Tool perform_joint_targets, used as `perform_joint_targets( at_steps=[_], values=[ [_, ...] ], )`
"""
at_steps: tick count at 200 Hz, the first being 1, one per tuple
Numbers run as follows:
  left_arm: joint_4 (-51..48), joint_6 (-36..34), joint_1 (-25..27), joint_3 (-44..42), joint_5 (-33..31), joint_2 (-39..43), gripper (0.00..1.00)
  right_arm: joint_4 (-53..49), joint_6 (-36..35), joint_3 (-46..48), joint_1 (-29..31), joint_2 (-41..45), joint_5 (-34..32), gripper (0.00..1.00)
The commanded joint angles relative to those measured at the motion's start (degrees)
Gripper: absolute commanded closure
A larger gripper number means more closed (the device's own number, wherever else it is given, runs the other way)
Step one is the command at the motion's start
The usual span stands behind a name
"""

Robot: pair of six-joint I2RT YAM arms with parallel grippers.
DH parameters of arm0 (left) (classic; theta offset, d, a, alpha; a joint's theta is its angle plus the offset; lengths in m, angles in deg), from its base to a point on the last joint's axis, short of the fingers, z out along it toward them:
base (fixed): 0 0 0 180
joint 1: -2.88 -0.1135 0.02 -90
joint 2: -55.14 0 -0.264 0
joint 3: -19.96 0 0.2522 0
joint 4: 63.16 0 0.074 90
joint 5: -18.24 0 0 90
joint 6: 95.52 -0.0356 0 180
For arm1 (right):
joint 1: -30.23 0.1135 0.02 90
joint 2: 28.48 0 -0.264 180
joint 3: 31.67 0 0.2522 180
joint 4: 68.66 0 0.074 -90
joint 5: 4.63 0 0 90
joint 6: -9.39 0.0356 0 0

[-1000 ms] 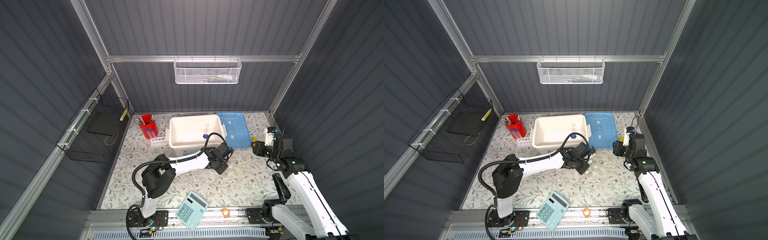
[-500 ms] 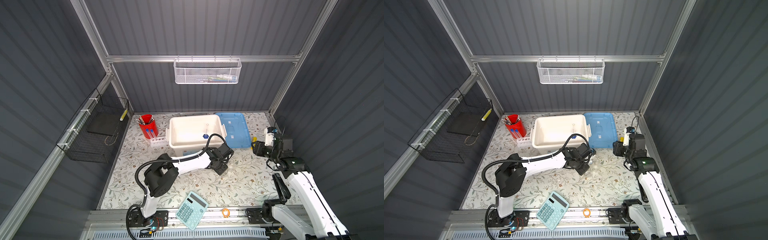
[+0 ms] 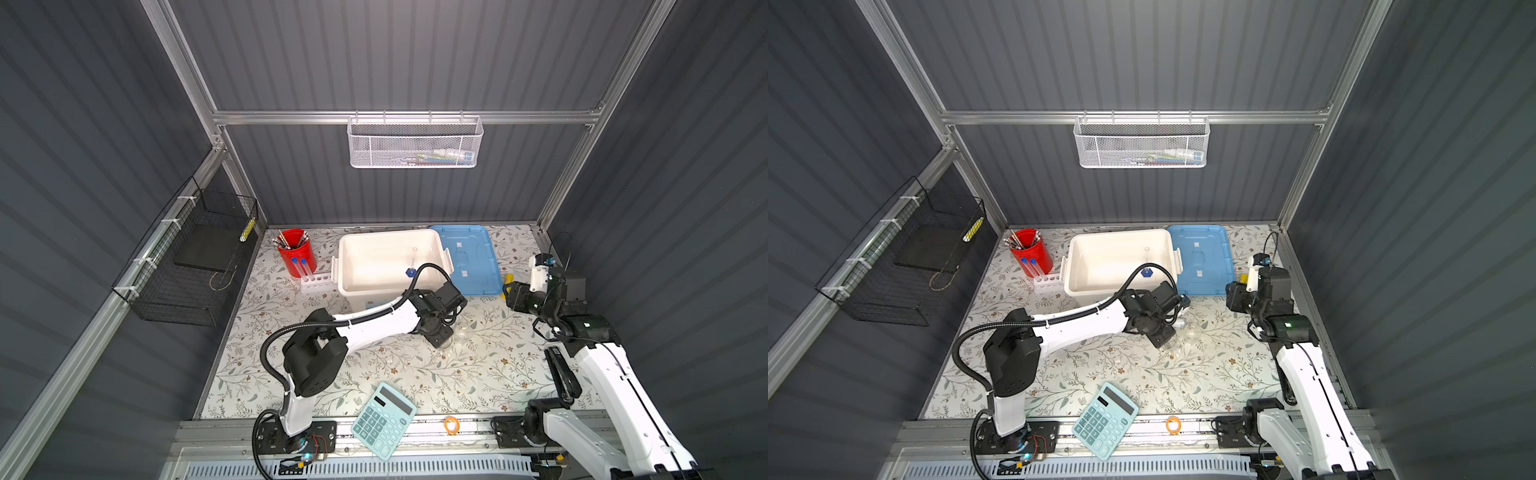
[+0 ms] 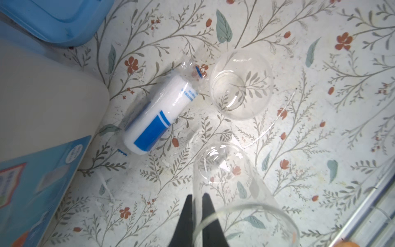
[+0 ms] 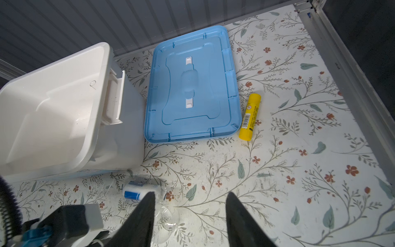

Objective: Organize the chemistry lab equipment
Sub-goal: 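Lift the larger clear beaker with left gripper and carry it over the white bin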

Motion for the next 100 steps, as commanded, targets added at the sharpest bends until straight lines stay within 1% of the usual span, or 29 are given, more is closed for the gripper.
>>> perform_joint_targets(
  at_steps=[1, 21, 35, 44, 54, 83, 91, 100],
  values=[
    [-7.0, -3.0, -0.4, 4.5, -1.1, 4.1, 0.98, 0.3, 0.2, 0.5, -0.2, 0.6, 0.9, 0.46],
    [-12.2, -4.7, -1.4, 9.0, -1.6, 5.9, 0.99, 0.3, 0.2, 0.4, -0.2, 1.0, 0.8, 0.46],
    [-16.1, -5.8, -3.5, 13.5, -0.4, 7.0, 1.00, 0.5, 0.2, 0.3, -0.2, 1.0, 0.8, 0.46],
    [-20.1, -6.3, -5.3, 17.9, 0.7, 7.1, 1.00, 0.5, 0.2, 0.3, -0.2, 1.0, 1.0, 0.46],
    [-23.9, -6.9, -6.9, 22.7, 0.5, 6.8, 1.00, 0.6, 0.3, 0.3, -0.2, 1.0, 1.0, 0.46],
    [-34.4, -10.8, -9.0, 38.4, -2.9, 4.6, 1.00, 1.0, 0.5, 0.6, -0.3, 1.2, 2.0, 0.46],
    [-33.5, -11.7, -9.5, 37.9, -4.4, 5.9, 1.00, 1.0, 0.5, 0.6, -0.3, 1.3, 2.2, 0.46],
    [-32.0, -12.4, -11.1, 36.9, -4.7, 7.7, 1.00, 1.3, 0.5, 0.7, -0.3, 1.3, 2.3, 0.45]
  ],
)
